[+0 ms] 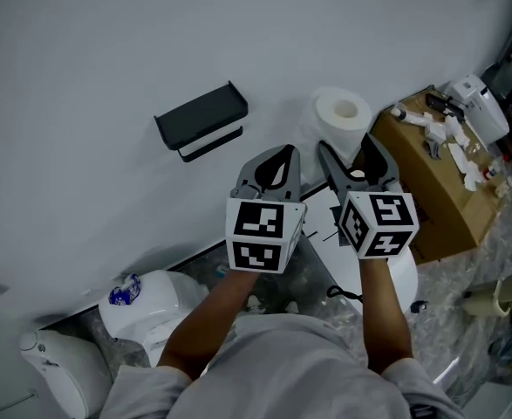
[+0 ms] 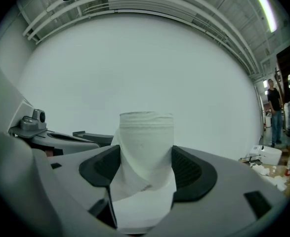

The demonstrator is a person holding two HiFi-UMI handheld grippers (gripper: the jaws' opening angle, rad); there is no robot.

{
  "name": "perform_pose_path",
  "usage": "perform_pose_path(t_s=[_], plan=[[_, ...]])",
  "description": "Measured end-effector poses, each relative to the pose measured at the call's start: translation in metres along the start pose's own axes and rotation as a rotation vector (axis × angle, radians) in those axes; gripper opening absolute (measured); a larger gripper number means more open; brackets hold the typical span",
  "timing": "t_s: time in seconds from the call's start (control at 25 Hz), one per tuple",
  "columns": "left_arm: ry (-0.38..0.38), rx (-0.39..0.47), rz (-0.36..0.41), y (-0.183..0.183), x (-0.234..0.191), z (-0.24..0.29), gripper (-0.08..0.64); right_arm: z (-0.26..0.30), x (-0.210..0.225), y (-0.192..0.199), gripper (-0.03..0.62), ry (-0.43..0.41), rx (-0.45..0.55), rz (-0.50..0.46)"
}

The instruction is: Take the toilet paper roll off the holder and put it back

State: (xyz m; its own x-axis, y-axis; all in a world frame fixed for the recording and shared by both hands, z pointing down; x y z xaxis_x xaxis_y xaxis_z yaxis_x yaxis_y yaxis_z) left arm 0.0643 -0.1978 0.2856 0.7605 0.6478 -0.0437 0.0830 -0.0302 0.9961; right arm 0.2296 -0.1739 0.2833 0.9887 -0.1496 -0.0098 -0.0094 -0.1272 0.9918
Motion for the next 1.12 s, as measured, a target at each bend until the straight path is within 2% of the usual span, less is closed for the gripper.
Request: perform_pose_path(t_s=[1.12], plan=[[-0.013,-0.008,-0.004,-0.0008,-0.0072,0.0026,0.005,0.0067,-0.0016,-0.0030,0.324,-0.011,0.004,0.001]])
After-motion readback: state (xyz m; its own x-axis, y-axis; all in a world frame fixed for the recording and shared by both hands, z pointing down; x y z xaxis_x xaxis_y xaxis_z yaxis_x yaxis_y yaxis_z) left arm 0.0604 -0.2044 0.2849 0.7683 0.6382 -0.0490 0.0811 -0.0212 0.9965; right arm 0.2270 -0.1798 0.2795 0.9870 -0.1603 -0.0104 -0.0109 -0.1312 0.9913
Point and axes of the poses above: the fingertips, and each gripper's own axes: z forward along the fingers, x to its right, y out of its underside, the point moved 10 cm from there along -z, backward along the fingers, and after that the axes turned 12 degrees about x, right-handed, at the moved point
